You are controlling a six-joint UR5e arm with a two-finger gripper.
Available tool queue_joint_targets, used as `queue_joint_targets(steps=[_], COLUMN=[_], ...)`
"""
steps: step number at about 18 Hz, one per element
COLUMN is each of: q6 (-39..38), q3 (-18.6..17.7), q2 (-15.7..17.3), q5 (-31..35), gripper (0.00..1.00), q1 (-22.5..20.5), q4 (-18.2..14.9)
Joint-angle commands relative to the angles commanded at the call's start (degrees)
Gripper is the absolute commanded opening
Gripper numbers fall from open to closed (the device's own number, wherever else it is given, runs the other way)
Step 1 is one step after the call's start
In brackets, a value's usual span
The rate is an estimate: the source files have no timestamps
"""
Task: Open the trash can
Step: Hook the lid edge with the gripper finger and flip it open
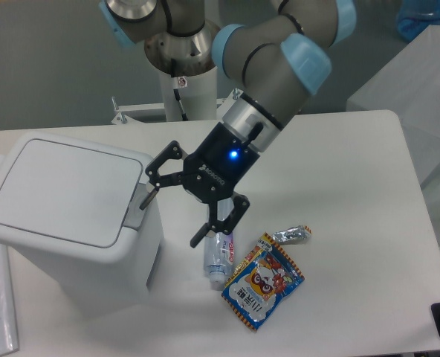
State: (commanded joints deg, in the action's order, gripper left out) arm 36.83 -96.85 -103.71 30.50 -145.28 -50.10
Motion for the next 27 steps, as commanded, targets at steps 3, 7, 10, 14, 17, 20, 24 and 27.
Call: queue_joint_targets(steps=[3, 7, 10, 14, 17, 20, 24, 27], q6=[0.09, 0.26, 0.35, 0.7, 0.7, 0.7, 1.05, 1.05], q3=[-0.18, -0.18, -0.09, -0.18, -0.18, -0.44, -0.88, -0.79], q2=[0.0, -0.09, -0.09, -0.09, -0.18, -0.18, -0.18, -0.26], q5=[0.0, 0.09, 0.18, 0.44, 0.61, 0.62, 0.62, 0.62], gripper=[1.0, 1.0, 1.0, 1.0, 1.0, 1.0, 1.0, 1.0], q1=[-0.09, -0.09, -0.18, -0.09, -0.09, 0.0, 0.0, 0.0], q4=[0.0, 0.0, 0.0, 0.0, 0.0, 0.0, 0.09, 0.09])
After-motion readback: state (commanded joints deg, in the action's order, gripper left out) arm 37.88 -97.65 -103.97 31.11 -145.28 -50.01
